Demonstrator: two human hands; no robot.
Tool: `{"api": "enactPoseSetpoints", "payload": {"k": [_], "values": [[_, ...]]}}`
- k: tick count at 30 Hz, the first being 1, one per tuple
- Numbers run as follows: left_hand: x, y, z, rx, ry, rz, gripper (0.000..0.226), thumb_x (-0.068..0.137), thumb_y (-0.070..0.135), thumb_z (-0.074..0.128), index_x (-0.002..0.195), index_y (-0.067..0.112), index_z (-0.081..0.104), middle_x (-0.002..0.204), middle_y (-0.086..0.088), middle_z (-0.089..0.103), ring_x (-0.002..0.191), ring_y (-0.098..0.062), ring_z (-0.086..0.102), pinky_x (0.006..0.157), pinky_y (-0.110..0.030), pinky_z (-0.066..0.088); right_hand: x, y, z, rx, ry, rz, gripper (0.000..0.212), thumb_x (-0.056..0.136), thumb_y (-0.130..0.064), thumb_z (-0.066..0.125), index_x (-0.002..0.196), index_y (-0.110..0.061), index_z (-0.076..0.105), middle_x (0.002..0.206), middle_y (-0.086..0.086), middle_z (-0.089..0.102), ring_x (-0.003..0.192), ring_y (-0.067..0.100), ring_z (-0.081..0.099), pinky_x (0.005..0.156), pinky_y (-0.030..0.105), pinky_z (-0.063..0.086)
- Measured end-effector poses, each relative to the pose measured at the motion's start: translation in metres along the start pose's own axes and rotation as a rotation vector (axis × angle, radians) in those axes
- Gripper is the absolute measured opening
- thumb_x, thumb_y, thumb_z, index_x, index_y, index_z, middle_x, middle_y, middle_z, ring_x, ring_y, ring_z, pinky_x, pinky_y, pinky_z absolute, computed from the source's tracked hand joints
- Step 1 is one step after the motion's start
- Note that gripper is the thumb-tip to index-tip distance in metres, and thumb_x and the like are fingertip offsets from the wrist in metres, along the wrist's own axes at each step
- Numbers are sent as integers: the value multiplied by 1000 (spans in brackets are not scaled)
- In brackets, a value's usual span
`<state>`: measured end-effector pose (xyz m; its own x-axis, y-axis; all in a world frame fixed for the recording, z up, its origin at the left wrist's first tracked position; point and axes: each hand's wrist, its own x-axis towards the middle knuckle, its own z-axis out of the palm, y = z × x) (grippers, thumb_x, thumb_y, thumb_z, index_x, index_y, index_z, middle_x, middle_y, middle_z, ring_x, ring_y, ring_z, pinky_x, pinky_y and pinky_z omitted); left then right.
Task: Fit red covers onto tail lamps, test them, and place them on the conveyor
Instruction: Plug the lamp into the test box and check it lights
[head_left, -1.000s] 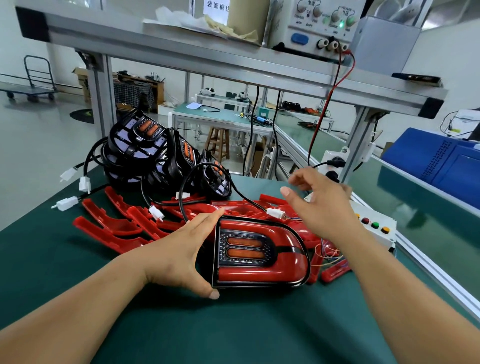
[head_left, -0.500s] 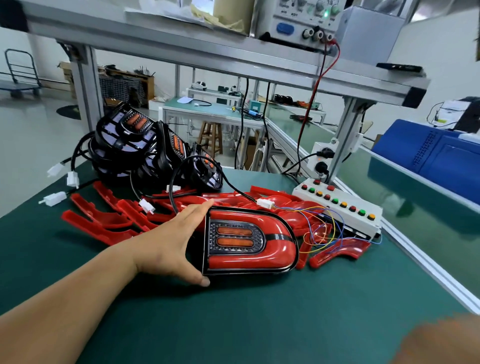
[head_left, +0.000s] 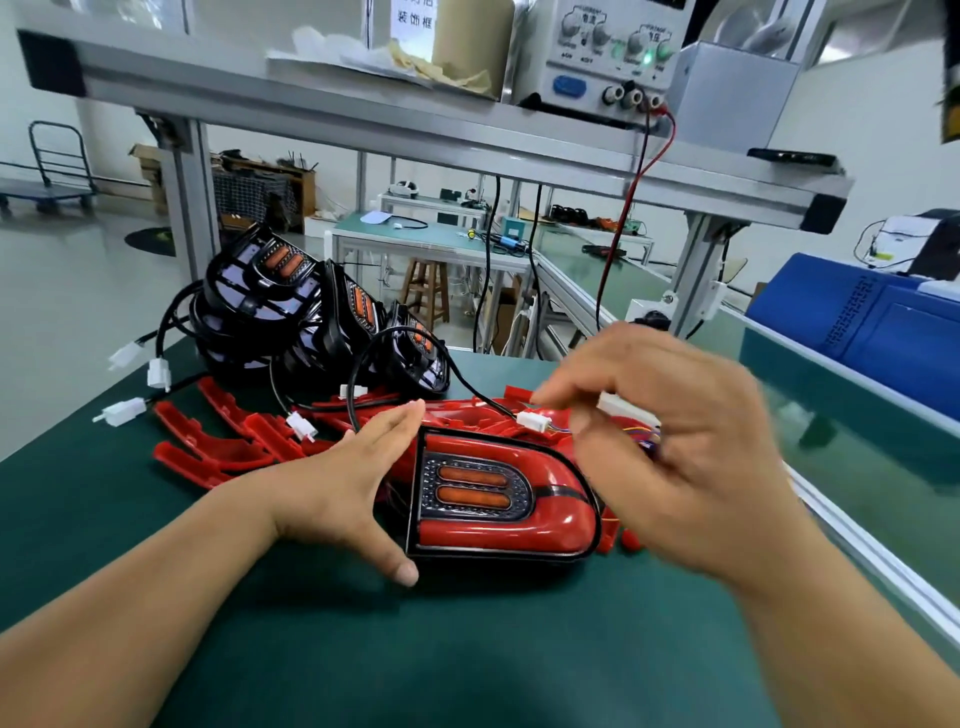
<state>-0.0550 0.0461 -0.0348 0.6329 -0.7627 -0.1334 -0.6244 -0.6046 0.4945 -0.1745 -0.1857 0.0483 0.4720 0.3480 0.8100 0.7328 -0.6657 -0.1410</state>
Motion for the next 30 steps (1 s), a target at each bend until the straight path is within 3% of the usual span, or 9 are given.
{"api": "enactPoseSetpoints", "payload": {"k": [2, 4, 7, 12, 17, 20, 23, 27, 30], "values": [[-3, 3, -11, -24, -4, -18, 152, 52, 68, 84, 145, 38, -32, 139, 35, -38, 141, 2, -20, 118, -25, -3, -1, 29, 3, -207, -79, 344, 12, 84, -23, 57, 84, -31, 66, 82, -15, 63, 79, 3, 61, 67, 11, 45], [-2, 10, -22, -27, 40, -13, 148, 51, 77, 75, 149, 34, -26, 143, 33, -34, 138, 7, -16, 112, -20, -1, -2, 69, 12, -509, -313, 626, 21, 91, -29, 56, 82, -15, 70, 87, -1, 67, 85, 17, 63, 74, 29, 51], [9, 23, -34, 14, 164, 18, 119, 75, 75, 59, 154, 27, -15, 154, 24, -23, 140, 7, -12, 112, -18, -1, 1, 100, 34, -689, -591, 771, 30, 93, -38, 55, 95, -12, 70, 100, 8, 68, 95, 28, 62, 78, 33, 50], [62, 50, -51, 199, 281, 25, 66, 101, 32, 50, 157, 20, 18, 164, 2, 12, 149, -13, 15, 117, -23, 10, -8, 130, 57, -712, -740, 836, 41, 87, -48, 59, 64, -17, 47, 69, -1, 51, 80, 27, 55, 72, 33, 40], [116, 75, -42, 316, 214, 37, 51, 104, 25, 43, 153, 21, 29, 161, -3, 27, 147, -21, 25, 119, -33, 18, -13, 131, 52, -649, -616, 726, 28, 88, -41, 59, 95, -15, 68, 94, 6, 63, 87, 27, 61, 71, 32, 49], [134, 83, -31, 382, 142, 70, 49, 105, 31, 40, 152, 24, 32, 157, -2, 35, 145, -23, 30, 120, -46, 19, -16, 126, 45, -538, -489, 690, 21, 91, -29, 52, 102, -14, 63, 100, 10, 67, 89, 28, 61, 65, 31, 42], [140, 84, -26, 370, 124, 82, 38, 105, 33, 39, 141, 24, 45, 143, -4, 51, 135, -26, 42, 115, -54, 24, -25, 125, 41, -508, -435, 619, 24, 95, -35, 50, 107, -16, 58, 103, 9, 67, 93, 29, 61, 63, 30, 34], [139, 84, -25, 380, 139, 126, 32, 105, 33, 37, 117, 9, 53, 119, -12, 55, 115, -30, 51, 99, -39, 38, -36, 125, 40, -492, -397, 582, 31, 98, -45, 46, 116, -21, 55, 101, 6, 68, 92, 27, 62, 57, 29, 31], [138, 85, -25, 411, 172, 140, 31, 104, 35, 40, 112, 8, 52, 116, -13, 56, 111, -29, 50, 93, -37, 38, -36, 124, 39, -483, -391, 553, 34, 96, -45, 48, 123, -23, 54, 103, 6, 69, 94, 28, 63, 64, 32, 42]]}}
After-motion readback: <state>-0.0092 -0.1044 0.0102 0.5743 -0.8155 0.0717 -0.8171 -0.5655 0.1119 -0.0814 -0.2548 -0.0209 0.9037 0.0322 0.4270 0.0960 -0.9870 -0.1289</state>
